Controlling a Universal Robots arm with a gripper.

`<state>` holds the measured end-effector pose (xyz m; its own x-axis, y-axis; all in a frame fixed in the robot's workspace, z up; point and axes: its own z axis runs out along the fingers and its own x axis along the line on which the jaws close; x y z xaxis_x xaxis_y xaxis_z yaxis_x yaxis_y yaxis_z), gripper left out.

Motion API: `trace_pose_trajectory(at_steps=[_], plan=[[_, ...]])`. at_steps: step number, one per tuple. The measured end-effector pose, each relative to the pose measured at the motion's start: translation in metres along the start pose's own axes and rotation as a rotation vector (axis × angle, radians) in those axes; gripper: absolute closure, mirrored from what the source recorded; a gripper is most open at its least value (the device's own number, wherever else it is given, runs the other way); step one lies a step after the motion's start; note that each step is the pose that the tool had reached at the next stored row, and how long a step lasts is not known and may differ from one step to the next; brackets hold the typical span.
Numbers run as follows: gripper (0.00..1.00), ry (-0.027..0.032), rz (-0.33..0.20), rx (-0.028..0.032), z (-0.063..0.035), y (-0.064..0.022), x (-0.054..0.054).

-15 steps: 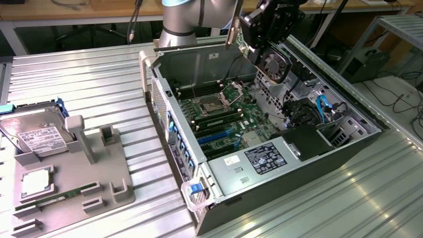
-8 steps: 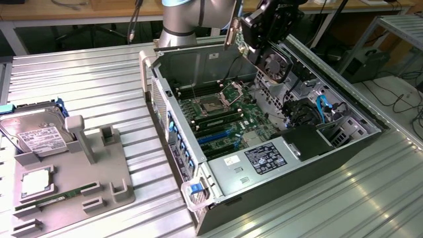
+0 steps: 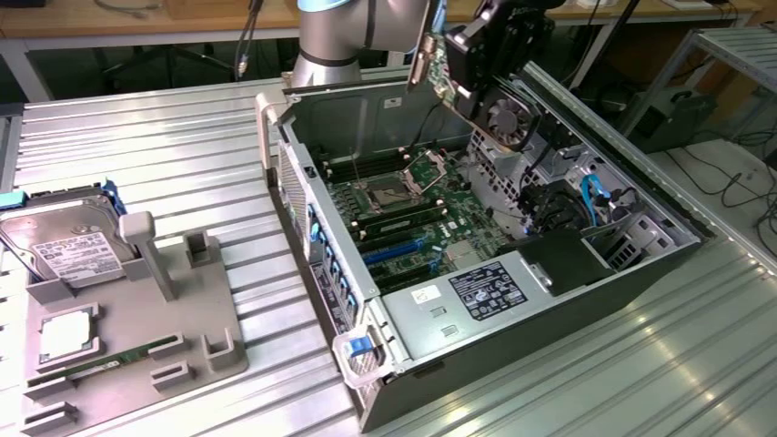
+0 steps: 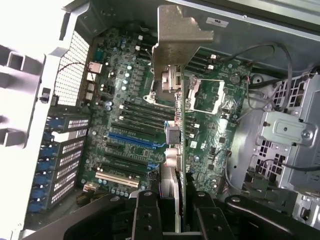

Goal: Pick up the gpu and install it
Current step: 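Insert the gpu into the slot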

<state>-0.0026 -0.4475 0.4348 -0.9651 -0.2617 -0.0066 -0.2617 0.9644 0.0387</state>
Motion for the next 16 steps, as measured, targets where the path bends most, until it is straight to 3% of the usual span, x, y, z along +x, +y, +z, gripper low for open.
trace_pose_trajectory(at_steps=[16], plan=[[0.71,0.0055,-0.142,-0.0010,0.0000,-0.0001,0.0000]])
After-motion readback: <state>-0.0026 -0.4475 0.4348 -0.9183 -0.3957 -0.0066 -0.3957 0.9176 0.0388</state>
